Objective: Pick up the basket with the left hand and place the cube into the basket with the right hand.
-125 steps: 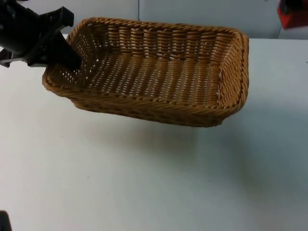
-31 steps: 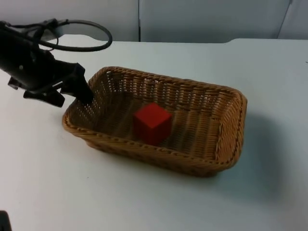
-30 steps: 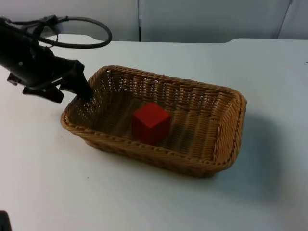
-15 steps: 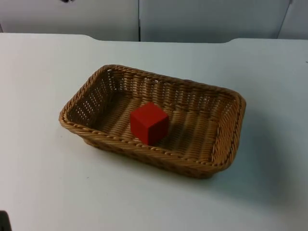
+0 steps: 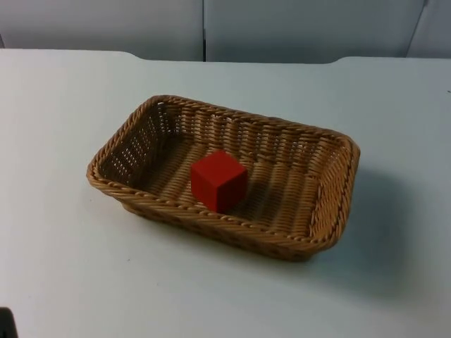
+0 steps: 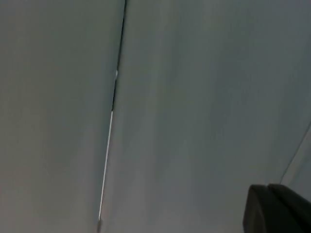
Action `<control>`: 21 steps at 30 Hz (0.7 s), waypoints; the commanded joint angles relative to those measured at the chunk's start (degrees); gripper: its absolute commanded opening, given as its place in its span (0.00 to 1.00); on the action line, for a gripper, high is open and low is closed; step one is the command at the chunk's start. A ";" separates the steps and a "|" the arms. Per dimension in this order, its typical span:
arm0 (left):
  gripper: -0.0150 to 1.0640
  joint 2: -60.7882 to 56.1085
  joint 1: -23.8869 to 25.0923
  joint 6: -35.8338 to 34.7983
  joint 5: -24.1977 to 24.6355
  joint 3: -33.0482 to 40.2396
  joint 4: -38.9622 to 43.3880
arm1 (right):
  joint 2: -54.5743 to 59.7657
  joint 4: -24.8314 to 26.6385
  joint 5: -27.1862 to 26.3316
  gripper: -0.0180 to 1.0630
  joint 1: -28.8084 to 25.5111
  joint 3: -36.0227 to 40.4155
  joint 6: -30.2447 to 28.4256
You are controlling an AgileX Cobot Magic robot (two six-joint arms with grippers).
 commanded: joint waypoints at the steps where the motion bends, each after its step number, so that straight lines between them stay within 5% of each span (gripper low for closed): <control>1: 0.01 -8.01 -0.13 -0.96 -2.78 6.60 -3.08 | -7.41 0.13 -1.70 0.01 0.16 8.72 0.57; 5: 0.01 -27.43 -0.13 -0.96 -9.72 26.53 -4.07 | -26.90 0.03 -11.18 0.01 3.47 32.98 1.38; 10: 0.01 -41.78 -0.13 -1.50 -13.97 44.32 -3.37 | -40.82 4.35 -11.64 0.01 5.83 45.53 3.50; 14: 0.01 -62.27 -0.13 -4.23 -15.12 61.93 -1.03 | -55.00 14.97 10.88 0.01 6.69 53.96 -6.27; 18: 0.01 -71.83 -0.13 -6.35 -14.58 67.40 -0.52 | -61.93 23.59 18.75 0.01 6.69 55.97 -11.50; 21: 0.01 -77.43 -0.13 -7.21 -12.70 70.90 0.79 | -65.72 25.30 20.25 0.01 6.69 58.50 -14.93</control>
